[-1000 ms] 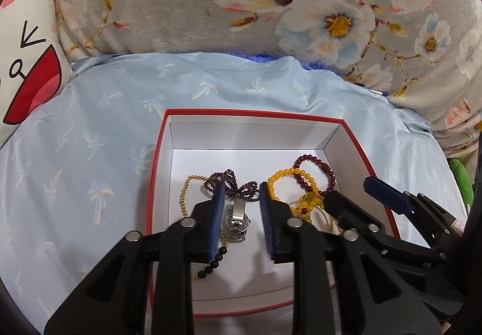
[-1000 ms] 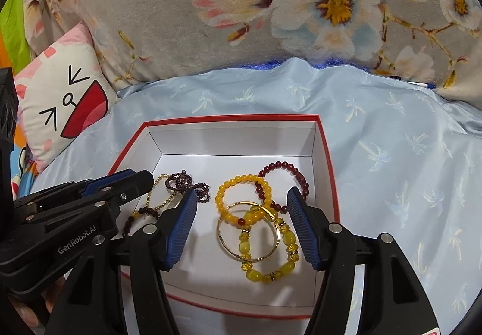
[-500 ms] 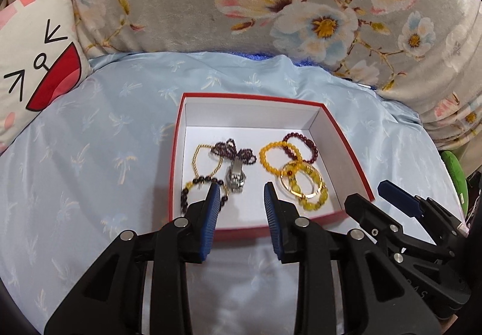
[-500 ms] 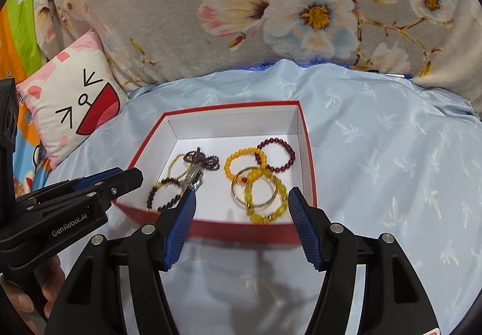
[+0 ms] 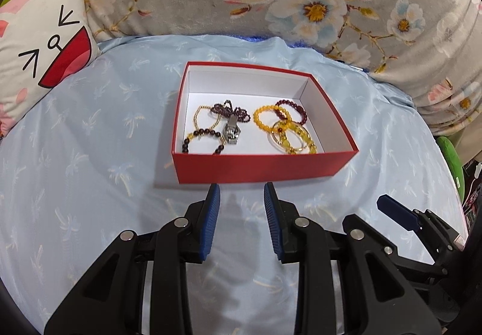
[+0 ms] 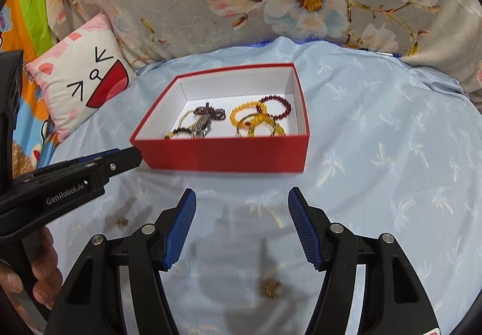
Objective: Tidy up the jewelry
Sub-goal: 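Withdraw both tools from the box toward the gold flower charm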
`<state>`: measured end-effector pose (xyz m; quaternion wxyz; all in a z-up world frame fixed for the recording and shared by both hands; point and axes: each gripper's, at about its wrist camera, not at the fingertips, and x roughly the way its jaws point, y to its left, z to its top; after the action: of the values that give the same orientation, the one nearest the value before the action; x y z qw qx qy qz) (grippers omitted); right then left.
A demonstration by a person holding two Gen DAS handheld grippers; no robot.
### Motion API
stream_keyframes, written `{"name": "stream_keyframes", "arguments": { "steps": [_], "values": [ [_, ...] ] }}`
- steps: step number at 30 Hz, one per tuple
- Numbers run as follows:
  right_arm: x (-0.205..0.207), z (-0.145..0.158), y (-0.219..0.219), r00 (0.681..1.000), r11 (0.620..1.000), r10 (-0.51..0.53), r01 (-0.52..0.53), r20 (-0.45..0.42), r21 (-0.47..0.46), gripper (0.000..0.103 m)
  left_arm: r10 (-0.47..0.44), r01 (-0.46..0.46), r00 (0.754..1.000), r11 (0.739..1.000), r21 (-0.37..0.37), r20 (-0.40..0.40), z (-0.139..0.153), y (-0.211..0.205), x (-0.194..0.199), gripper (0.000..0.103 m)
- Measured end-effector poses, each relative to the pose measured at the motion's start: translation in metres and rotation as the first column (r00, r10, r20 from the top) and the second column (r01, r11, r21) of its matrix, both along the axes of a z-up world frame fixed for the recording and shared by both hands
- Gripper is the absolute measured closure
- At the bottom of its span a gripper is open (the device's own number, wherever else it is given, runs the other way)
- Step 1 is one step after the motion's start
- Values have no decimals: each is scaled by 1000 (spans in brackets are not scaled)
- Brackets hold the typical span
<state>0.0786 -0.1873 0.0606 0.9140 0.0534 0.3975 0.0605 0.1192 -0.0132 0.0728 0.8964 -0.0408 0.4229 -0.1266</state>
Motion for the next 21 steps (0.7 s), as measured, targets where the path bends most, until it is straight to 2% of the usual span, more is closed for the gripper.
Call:
{"name": "stream_keyframes", "arguments": {
  "steps": [9,21],
  "values": [
    [-25,-14,-7,999,1000,-4,4,-41,3,43,-13,13,999,1000,0,-39,-15,6,-22,74],
    [-51,-42,-15,993,1000,-4,6,-119,12,65,-14,14,998,1000,0,-68,-31,19,-50,74]
  ]
}}
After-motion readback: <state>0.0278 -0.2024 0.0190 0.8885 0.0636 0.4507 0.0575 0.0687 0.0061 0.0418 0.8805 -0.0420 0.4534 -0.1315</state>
